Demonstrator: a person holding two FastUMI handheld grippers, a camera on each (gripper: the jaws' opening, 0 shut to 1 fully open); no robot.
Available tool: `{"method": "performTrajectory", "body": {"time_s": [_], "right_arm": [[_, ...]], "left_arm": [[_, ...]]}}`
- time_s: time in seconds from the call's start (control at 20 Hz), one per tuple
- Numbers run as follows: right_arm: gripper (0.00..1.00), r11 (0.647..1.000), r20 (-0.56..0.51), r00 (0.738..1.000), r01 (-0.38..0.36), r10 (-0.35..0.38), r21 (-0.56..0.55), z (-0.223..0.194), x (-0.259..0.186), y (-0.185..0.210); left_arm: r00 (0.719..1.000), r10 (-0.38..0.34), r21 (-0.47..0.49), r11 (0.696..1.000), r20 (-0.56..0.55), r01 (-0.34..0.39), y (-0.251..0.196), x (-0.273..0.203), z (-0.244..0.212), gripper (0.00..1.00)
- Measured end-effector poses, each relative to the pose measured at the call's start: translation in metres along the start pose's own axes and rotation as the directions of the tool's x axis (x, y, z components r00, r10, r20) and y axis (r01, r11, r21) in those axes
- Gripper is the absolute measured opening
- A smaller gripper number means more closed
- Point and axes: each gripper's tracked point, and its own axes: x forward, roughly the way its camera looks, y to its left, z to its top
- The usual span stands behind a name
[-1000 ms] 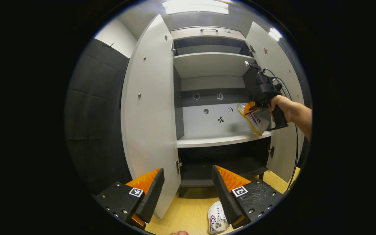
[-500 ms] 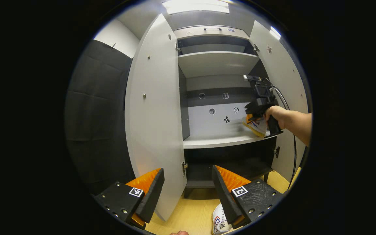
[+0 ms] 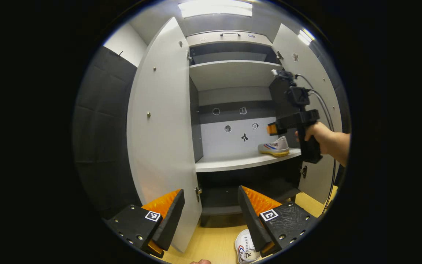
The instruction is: Grab one shoe with the right hand and put it into the shoe cabinet, grab the other shoe with the left hand and put it into the shoe cabinet; then close the right door with the right hand and the left door with the left hand.
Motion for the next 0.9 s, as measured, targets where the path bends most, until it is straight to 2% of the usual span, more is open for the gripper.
{"method": "performTrajectory", "body": {"time_s": [0.15, 0.25, 0.45, 0.7, 0.9], "right_arm": [[0.98, 1.0, 0.066, 0.998, -0.013, 0.014, -0.015, 0.004, -0.046, -0.002], [0.97, 1.0, 0.071, 0.997, -0.018, 0.017, 0.002, -0.002, -0.073, -0.005], [0.98, 1.0, 0.072, 0.997, -0.005, 0.006, -0.018, -0.017, -0.114, -0.017], [0.98, 0.998, 0.064, 0.998, 0.019, -0.016, -0.052, -0.03, -0.153, -0.031], [0.96, 0.998, 0.022, 0.999, 0.027, -0.026, -0.05, -0.045, -0.167, -0.037]], "left_arm": [[0.996, -0.07, -0.03, 0.997, -0.046, 0.069, -0.011, 0.007, -0.018, 0.79], [0.989, -0.115, -0.052, 0.993, -0.096, 0.11, -0.025, 0.014, -0.036, 0.79], [0.967, -0.175, -0.031, 0.985, -0.184, 0.172, -0.044, 0.022, -0.089, 0.79], [0.911, -0.228, -0.04, 0.973, -0.343, 0.229, -0.069, 0.027, -0.166, 0.79], [0.861, -0.251, -0.043, 0.965, -0.443, 0.259, -0.086, 0.029, -0.216, 0.8]]}}
